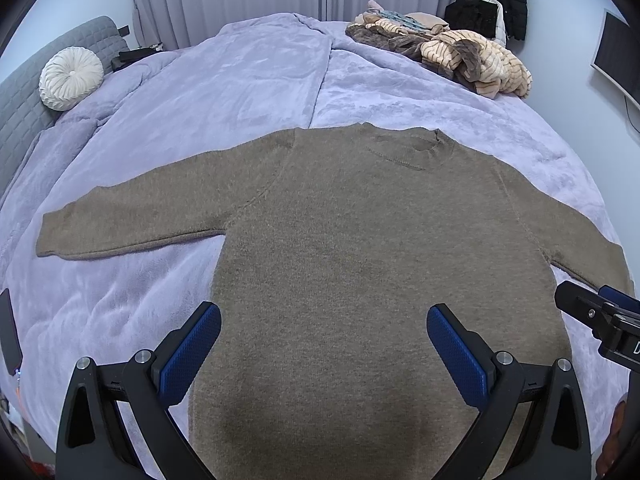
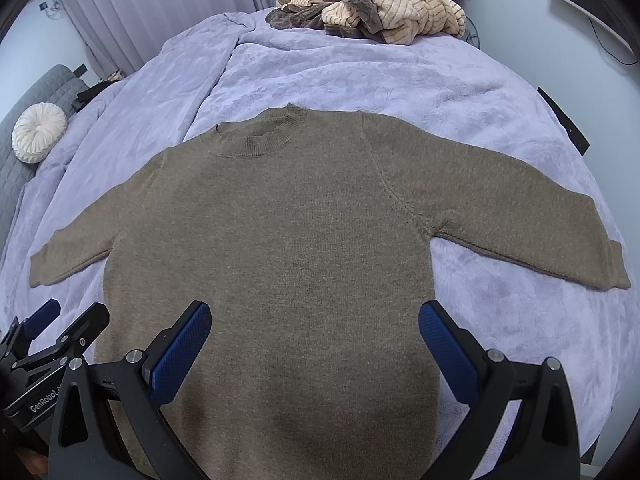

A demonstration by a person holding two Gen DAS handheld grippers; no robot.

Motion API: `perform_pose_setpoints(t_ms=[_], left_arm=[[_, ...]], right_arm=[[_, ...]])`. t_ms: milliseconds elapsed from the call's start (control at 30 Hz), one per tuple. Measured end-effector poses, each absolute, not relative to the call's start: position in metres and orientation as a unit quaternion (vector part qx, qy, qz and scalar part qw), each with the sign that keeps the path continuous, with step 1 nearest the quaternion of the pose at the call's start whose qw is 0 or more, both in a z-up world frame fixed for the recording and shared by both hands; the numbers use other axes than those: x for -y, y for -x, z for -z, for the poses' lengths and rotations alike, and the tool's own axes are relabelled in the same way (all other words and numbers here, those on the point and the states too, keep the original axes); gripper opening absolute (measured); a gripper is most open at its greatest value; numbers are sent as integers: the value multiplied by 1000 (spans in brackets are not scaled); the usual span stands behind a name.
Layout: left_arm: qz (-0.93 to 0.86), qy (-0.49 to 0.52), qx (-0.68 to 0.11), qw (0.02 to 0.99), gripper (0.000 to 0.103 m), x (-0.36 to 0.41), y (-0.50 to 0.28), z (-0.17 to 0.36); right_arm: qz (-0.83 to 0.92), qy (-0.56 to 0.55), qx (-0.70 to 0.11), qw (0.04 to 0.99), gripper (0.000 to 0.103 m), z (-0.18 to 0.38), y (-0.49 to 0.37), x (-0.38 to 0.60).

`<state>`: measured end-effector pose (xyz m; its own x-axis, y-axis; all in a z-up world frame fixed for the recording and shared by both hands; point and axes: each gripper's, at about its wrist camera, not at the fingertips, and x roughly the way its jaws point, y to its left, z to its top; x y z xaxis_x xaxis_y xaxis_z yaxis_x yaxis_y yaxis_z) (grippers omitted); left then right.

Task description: Fold small clothes

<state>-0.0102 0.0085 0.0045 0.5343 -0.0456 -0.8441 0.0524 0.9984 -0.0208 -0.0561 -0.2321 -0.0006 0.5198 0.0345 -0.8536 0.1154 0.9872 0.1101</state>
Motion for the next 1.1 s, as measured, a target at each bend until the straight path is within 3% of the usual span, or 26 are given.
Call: perform_pose_setpoints(t_ms=[1100], left_arm=[[29,7,-519,854,103,-23,-23,36]], right_arm=[[30,-84,-523,847,103,38,23,229]])
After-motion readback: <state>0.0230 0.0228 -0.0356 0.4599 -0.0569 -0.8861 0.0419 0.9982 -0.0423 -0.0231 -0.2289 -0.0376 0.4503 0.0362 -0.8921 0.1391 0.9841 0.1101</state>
